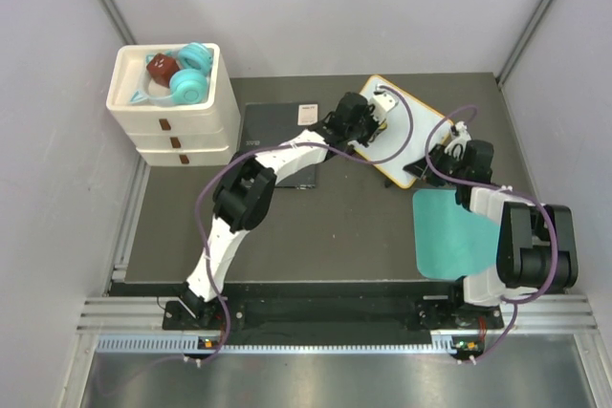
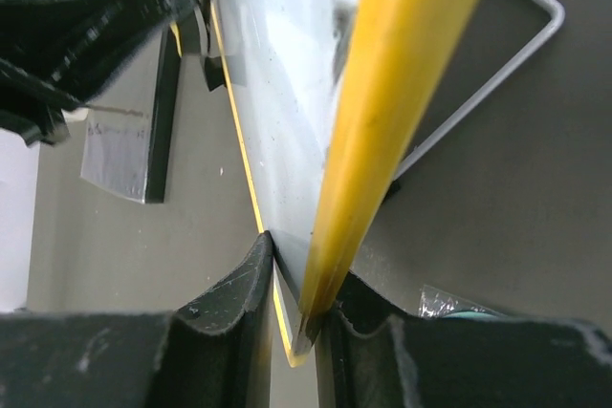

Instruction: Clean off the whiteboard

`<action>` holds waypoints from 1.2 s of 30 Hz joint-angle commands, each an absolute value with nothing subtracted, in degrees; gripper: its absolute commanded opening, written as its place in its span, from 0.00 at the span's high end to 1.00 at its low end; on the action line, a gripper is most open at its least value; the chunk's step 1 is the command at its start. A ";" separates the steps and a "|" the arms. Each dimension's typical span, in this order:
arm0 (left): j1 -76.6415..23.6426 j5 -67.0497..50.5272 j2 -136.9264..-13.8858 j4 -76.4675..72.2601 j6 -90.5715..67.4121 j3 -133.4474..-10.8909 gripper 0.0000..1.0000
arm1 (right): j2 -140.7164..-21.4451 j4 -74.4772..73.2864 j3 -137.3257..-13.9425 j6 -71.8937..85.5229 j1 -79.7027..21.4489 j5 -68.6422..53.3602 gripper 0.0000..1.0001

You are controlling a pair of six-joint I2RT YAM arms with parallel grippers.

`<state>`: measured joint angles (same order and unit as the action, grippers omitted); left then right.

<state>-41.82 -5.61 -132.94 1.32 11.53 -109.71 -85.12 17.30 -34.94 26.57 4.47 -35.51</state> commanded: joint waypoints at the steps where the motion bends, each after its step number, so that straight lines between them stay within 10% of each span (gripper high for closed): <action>1: -42.54 -7.73 -125.96 -4.03 8.80 -101.44 1.00 | -83.06 6.33 -34.72 21.00 2.20 -34.98 1.00; 36: -45.62 -9.76 -116.54 -7.47 7.38 -81.83 1.00 | -84.90 0.98 -39.81 17.84 6.42 -24.35 1.00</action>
<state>-45.65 -10.04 -118.98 -4.93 8.03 -82.81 -82.19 7.62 -38.41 22.24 5.43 -32.75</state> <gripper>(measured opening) 0.105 0.171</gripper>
